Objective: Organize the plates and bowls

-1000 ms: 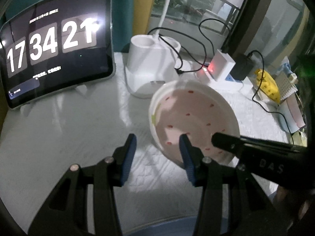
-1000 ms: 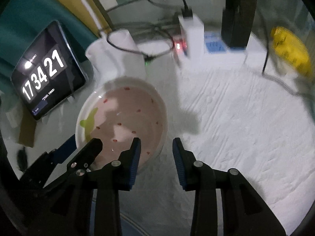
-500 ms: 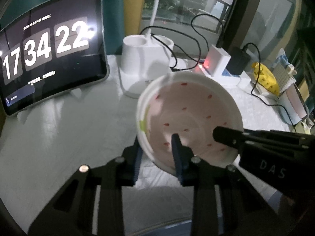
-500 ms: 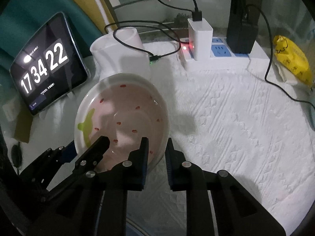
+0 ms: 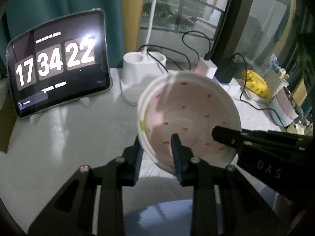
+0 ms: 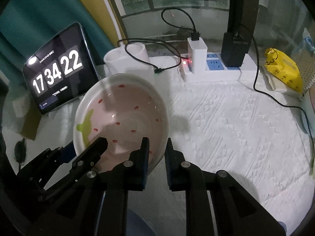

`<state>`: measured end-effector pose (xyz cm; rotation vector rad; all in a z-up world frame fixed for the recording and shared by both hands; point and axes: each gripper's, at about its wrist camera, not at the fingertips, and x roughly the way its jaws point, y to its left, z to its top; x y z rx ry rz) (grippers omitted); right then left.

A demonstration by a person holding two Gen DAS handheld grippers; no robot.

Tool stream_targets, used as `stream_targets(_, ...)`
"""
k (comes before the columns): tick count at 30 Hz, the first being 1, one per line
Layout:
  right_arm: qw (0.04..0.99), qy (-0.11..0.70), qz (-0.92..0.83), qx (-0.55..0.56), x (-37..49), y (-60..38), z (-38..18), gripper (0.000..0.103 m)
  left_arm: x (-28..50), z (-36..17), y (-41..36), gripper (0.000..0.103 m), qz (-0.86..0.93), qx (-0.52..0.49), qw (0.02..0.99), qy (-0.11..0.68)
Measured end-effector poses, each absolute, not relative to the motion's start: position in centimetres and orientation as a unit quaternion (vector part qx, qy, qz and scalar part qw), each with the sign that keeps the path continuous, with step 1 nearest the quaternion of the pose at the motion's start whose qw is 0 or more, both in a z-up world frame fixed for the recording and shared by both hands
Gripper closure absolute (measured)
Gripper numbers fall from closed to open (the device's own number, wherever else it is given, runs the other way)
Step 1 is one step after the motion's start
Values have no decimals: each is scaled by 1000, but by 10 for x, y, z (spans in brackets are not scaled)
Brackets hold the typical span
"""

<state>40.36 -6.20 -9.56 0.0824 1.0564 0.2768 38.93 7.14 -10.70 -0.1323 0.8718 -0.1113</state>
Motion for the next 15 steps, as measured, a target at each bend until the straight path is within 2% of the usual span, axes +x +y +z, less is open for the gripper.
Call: stream_targets(15, 871, 466, 143, 55, 350, -86, -51, 87, 338, -67, 51, 74, -61, -57, 915, 395)
